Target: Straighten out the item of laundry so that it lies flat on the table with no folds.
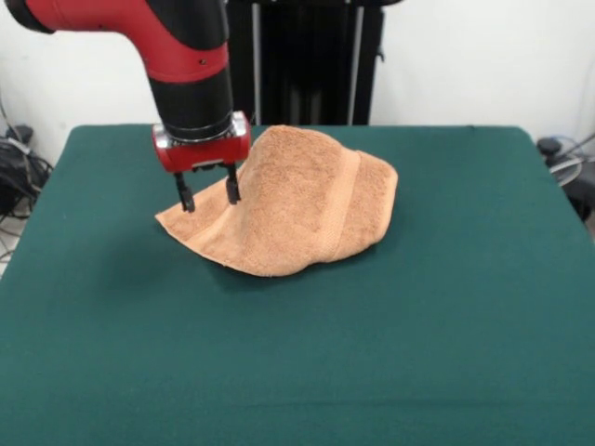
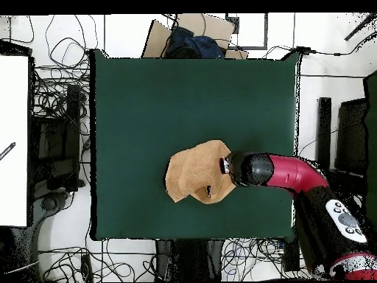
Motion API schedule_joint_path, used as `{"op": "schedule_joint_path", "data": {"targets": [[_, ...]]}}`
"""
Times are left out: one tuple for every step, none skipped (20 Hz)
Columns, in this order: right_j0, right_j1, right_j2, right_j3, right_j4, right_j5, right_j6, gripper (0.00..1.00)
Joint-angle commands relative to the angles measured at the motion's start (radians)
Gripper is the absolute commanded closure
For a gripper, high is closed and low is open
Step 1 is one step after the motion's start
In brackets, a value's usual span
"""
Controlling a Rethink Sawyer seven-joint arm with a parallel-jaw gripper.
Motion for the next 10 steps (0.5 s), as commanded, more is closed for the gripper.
{"op": "schedule_joint_path", "data": {"targets": [[0.006, -0.013, 0.025, -0.094, -0.056, 0.01, -0.033, 0.0], [0.002, -0.023, 0.035, -0.092, -0.055, 0.002, -0.037, 0.0], [0.007, -0.036, 0.036, -0.096, -0.056, 0.008, -0.038, 0.0], [0.011, -0.048, 0.034, -0.098, -0.058, 0.015, -0.038, 0.0], [0.015, -0.052, 0.032, -0.101, -0.059, 0.02, -0.038, 0.0], [0.016, -0.051, 0.031, -0.102, -0.061, 0.019, -0.038, 0.0], [0.017, -0.05, 0.03, -0.097, -0.065, 0.013, -0.037, 0.0], [0.018, -0.048, 0.029, -0.095, -0.066, 0.009, -0.032, 0.0], [0.02, -0.05, 0.025, -0.086, -0.067, 0.005, -0.025, 0.0], [0.022, -0.052, 0.02, -0.077, -0.067, 0.003, -0.017, 0.0]]}}
